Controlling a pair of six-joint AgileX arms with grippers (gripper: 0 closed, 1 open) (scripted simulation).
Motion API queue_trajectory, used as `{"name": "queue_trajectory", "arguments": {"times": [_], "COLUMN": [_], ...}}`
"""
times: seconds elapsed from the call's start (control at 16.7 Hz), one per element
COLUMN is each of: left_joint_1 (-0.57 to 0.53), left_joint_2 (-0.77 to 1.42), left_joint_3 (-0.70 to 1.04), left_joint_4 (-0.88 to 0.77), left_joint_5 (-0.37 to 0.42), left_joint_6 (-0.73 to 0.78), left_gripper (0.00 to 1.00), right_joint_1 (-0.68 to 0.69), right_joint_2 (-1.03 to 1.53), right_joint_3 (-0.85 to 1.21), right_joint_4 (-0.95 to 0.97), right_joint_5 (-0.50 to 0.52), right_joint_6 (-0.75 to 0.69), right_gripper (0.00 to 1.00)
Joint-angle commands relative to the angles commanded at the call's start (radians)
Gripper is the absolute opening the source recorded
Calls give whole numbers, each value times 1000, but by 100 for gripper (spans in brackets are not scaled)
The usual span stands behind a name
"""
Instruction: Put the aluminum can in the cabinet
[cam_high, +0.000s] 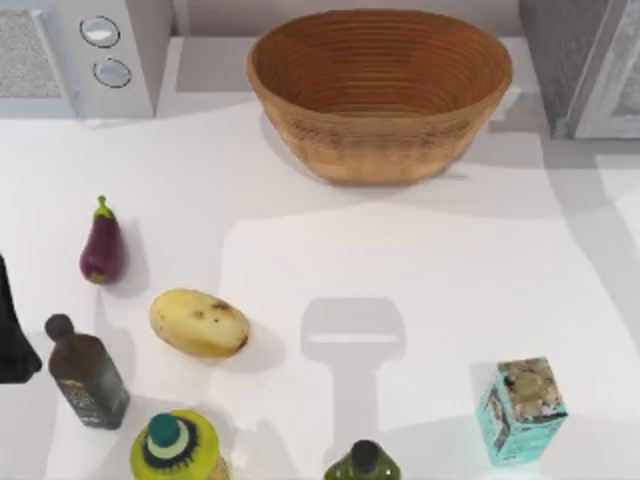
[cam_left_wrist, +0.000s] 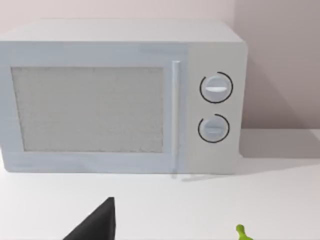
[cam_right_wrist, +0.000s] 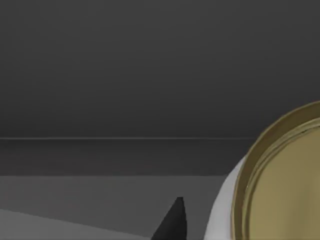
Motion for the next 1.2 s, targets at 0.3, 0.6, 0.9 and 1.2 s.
{"name": "queue_trajectory", "arguments": {"times": [0.3,0.6,0.9,1.2], "left_joint_1": [0,0,0,0], "left_joint_2": [0,0,0,0], "left_joint_3": [0,0,0,0], "left_joint_4": [0,0,0,0], "left_joint_5": [0,0,0,0], "left_joint_6": [0,0,0,0], "left_gripper": [100,100,100,100], "right_joint_1": [-4,-13,-39,-69], "right_joint_2": [1,104,357,622], "right_joint_3": [2,115,467,850], "right_joint_4": [0,-35,-121,-211], "right_joint_5": [-1,-8,-31,-57], "right_joint_6": [2,2,1,0], "right_gripper": [0,0,0,0]}}
